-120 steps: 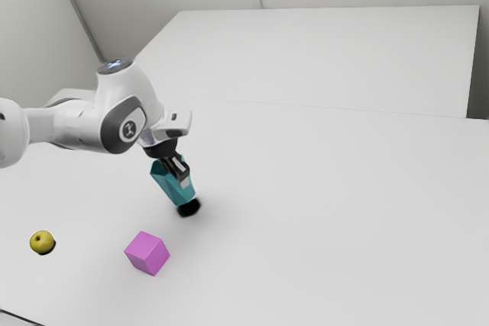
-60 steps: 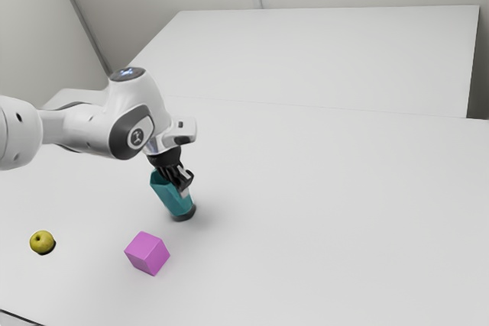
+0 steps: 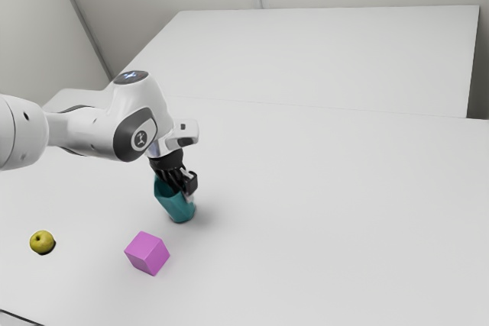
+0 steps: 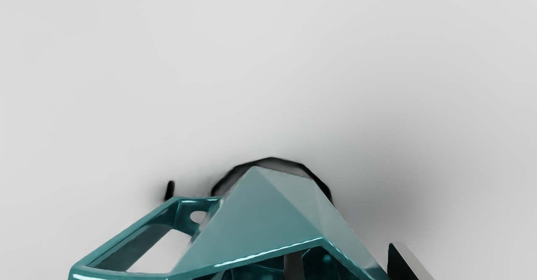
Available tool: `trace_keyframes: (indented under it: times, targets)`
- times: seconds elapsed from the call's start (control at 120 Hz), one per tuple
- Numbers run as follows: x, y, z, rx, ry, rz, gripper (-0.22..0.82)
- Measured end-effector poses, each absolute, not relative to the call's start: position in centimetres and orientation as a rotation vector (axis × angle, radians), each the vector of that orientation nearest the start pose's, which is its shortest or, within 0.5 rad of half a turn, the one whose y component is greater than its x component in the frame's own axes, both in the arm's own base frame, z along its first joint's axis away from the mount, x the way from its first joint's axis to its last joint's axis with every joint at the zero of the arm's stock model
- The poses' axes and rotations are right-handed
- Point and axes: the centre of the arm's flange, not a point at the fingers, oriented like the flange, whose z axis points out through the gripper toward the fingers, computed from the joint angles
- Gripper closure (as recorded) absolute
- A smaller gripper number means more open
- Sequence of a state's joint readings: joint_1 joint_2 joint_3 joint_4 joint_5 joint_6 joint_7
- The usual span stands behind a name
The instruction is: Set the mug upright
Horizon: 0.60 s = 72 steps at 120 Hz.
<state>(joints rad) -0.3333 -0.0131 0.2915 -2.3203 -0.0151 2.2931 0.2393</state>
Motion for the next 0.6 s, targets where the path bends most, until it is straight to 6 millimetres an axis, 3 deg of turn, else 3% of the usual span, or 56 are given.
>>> trace_keyframes:
  times: [0.225, 0.6]
  targets:
    - [50.2, -2.2, 36.1, -3.141, 0.416, -0.022, 0.26]
    - [49.8, -2.2, 38.5, -3.156, 0.406, -0.065, 0.16]
